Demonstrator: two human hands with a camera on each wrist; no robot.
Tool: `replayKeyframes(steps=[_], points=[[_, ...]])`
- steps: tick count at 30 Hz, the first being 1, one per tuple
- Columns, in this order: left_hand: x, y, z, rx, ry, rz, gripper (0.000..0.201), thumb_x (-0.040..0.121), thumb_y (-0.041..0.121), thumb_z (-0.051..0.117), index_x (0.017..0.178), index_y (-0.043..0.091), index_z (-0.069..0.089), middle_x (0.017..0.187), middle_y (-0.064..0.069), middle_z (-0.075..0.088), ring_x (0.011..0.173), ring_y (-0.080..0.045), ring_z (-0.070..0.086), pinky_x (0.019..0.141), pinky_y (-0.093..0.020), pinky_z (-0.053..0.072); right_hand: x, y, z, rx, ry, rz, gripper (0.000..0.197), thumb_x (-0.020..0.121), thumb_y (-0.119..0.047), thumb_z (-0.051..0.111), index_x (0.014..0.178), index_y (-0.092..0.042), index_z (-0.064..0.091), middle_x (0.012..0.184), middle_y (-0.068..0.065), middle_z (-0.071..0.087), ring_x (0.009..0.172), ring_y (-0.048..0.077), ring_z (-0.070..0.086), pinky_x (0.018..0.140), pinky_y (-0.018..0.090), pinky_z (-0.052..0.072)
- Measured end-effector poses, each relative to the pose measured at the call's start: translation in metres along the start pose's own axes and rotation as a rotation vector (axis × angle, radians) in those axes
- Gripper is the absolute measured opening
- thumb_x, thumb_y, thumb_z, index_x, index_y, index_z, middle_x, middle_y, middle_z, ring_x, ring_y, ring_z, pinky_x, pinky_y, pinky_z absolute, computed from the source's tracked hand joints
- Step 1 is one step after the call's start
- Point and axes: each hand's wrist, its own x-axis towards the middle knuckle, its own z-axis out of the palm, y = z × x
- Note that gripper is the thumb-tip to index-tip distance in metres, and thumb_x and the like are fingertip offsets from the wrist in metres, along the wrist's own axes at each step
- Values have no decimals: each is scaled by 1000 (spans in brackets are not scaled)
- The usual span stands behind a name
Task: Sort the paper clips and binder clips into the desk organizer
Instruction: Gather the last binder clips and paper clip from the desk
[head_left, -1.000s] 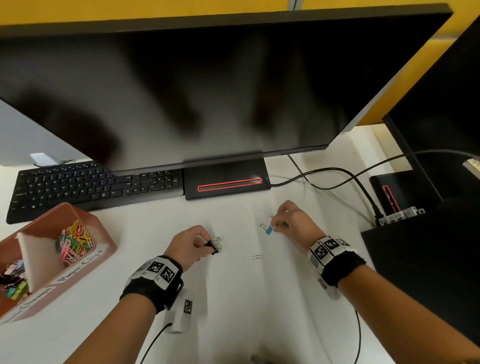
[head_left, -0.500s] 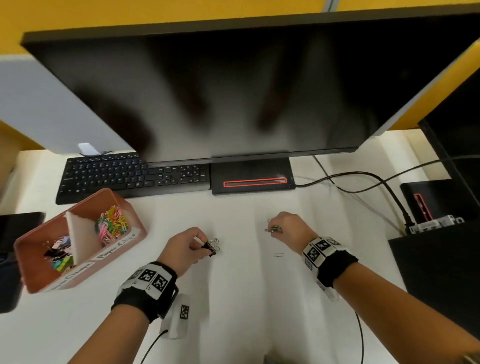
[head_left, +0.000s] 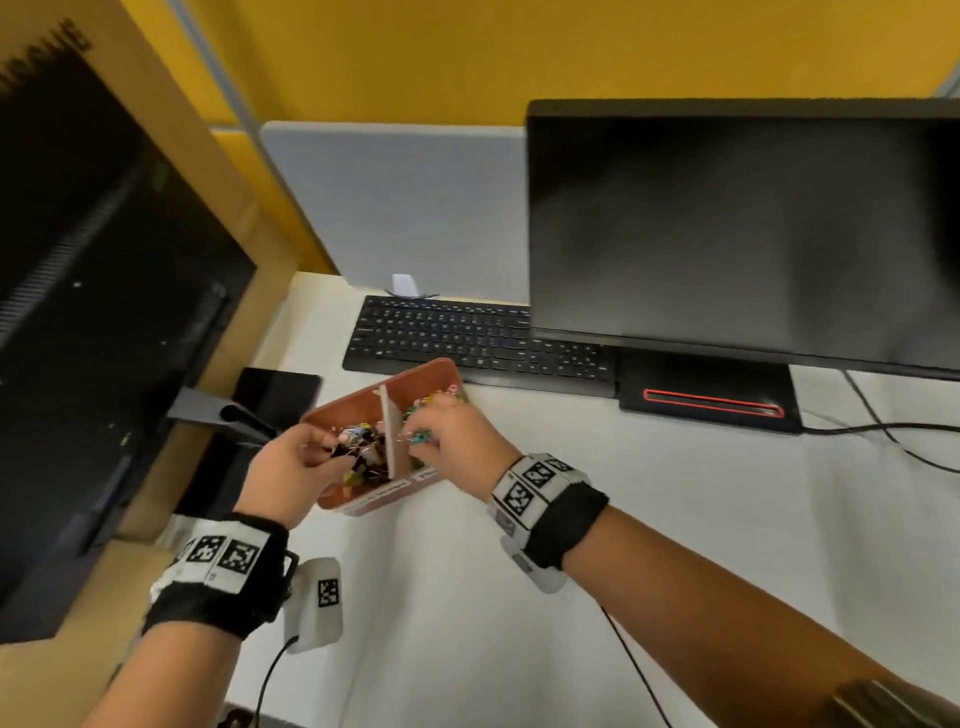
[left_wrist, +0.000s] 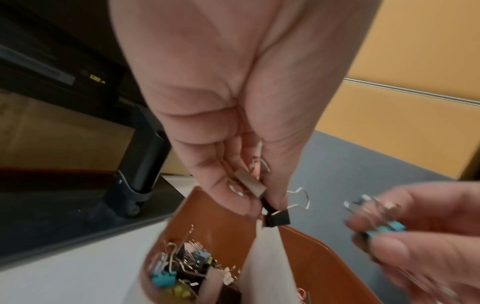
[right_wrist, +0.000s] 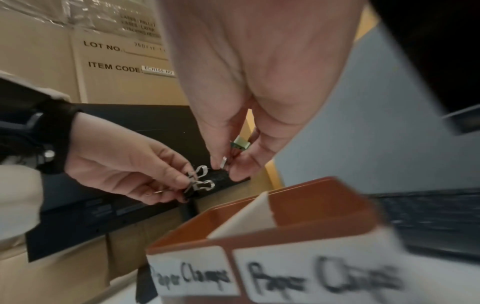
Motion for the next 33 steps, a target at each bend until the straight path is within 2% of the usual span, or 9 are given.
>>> replayKeyframes(steps=[3,7,9,11,15,20,23,27,33], points=[[20,-7,-12,-86,-77,-42,26,86,31,62,95,7,63,80,-5,68,69,-14,64,51,-11,48,36,-33,37,-1,-32,61,25,84,-9,62,109,-13,63,114,9,57,101,25,56,94,37,46],[35,-16,-22,-205,-275,-72,66,79,76,23,104,34,68,107,5,69,103,-11,60,97,-31,43,50,-43,57,25,-44,128,39,84,-13,64,122,-16,54,121,8,56,106,24,57,95,39,48],[31,-17,-25,-235,-230,14,58,84,71,24,97,35,67,102,15,67,101,-3,57,93,-27,41,42,-36,55,80,-19,129,34,87,-18,62,120,-18,55,120,4,58,101,18,61,92,35,52],[24,-17,-26,-149,-108,136,43,95,50,27,94,26,64,93,13,61,91,-5,56,81,-25,40,25,-27,46,97,4,131,27,88,-21,60,115,-18,59,117,-1,59,99,12,61,91,29,52],[24,-39,-15,78,50,300,51,91,53,33,125,18,47,127,-6,49,122,-21,41,104,-36,31,-23,13,16,13,109,134,19,87,-23,62,105,-21,64,105,-8,57,93,8,56,89,28,49],[2,-64,17,91,143,188,88,80,54,58,144,11,15,147,-20,26,136,-35,22,112,-49,17,-102,91,-28,-222,260,371,36,81,-31,69,114,-24,59,118,-2,56,115,16,49,109,38,29],[-15,-80,40,123,149,33,110,68,57,70,144,3,10,147,-25,23,137,-39,20,113,-52,18,-155,130,-52,-291,283,576,44,78,-35,71,118,-25,56,123,4,52,119,22,46,109,41,25],[-31,-98,79,386,-41,-156,137,46,88,53,143,2,9,151,-20,17,138,-37,18,111,-53,22,-217,163,-72,-324,211,786,48,76,-32,73,120,-22,56,124,7,48,118,28,45,103,38,31],[-38,-100,104,618,-201,-277,142,43,95,44,144,11,-10,155,-11,-12,142,-34,-3,111,-59,15,-259,189,-77,-315,147,881,44,81,-18,67,123,-10,56,126,12,46,115,31,46,101,35,37]])
